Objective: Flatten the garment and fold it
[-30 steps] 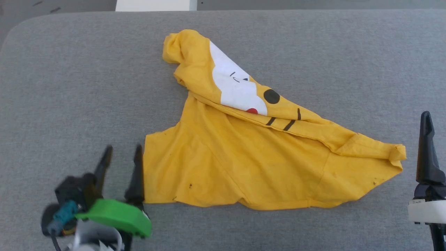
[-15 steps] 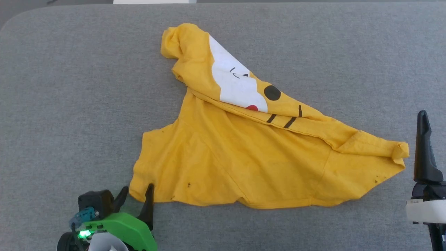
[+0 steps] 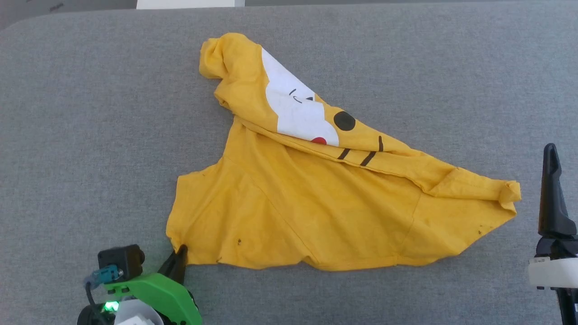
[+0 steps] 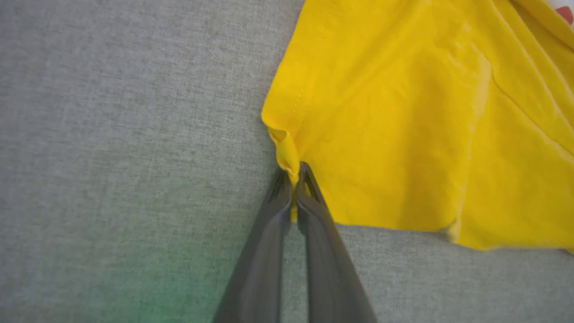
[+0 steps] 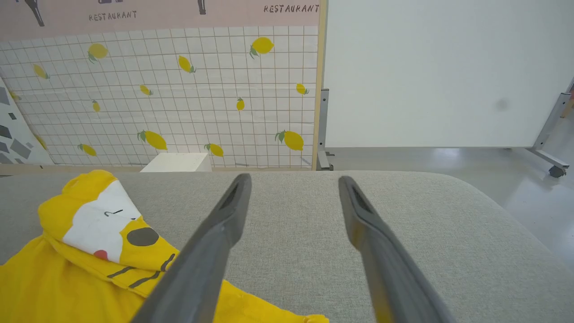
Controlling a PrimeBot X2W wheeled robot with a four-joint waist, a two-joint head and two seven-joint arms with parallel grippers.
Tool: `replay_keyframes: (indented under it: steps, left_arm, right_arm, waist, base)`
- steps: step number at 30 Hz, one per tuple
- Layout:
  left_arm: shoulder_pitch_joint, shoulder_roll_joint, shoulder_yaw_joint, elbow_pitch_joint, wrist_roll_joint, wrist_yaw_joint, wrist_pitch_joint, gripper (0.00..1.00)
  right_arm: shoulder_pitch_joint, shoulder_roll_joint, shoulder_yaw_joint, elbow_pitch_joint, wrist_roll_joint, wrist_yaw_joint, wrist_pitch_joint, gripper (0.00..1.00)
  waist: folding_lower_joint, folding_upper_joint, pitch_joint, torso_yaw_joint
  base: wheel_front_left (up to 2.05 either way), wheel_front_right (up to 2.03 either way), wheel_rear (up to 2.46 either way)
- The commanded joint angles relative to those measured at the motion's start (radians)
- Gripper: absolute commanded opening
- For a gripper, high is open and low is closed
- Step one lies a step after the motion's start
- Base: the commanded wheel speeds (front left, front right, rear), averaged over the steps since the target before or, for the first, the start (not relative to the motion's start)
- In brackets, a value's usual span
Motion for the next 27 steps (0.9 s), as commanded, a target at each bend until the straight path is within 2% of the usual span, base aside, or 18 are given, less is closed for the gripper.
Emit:
replay_keyframes:
  steps: [1,6,13,16,24,27]
  left_arm:
    - [-0.008,-0.018,-0.004,0.018,-0.01,-0.007,-0.009,0.0]
    - [-0.014,-0.043,0.067,-0.033,-0.04,0.013,-0.089,0.0]
    - [0.052,-0.006,0.254,-0.147,-0.038,0.109,-0.188,0.0]
    - [0.08,0.009,0.303,-0.162,-0.035,0.13,-0.208,0.0]
    - [0.092,-0.025,0.27,-0.186,-0.056,0.119,-0.211,0.0]
    - [0.081,-0.034,0.25,-0.18,-0.057,0.113,-0.211,0.0]
  right_arm:
    - [-0.017,0.0,-0.002,0.003,0.003,-0.002,-0.007,1.0]
    - [-0.013,0.0,0.003,0.002,-0.002,-0.002,-0.001,1.0]
    - [0.003,0.001,0.014,0.001,-0.012,-0.002,0.021,1.0]
    - [0.018,0.001,0.023,0.011,-0.018,-0.002,0.045,1.0]
    - [0.127,0.001,0.105,0.042,-0.061,-0.002,0.289,1.0]
    - [0.144,0.001,0.107,0.032,-0.072,-0.002,0.337,1.0]
  waist:
    - [0.0,-0.0001,-0.011,0.005]
    - [0.0,-0.0001,-0.04,0.018]
    - [0.0,-0.0001,-0.058,0.046]
    - [0.0,-0.0001,-0.058,0.052]
    - [0.0,-0.0001,-0.044,0.058]
    - [0.0,-0.0001,-0.039,0.059]
  base:
    - [0.0,0.0,0.0]
    - [0.0,0.0,0.0]
    - [0.0,0.0,0.0]
    - [0.0,0.0,0.0]
    - [0.0,0.0,0.0]
    - [0.0,0.0,0.0]
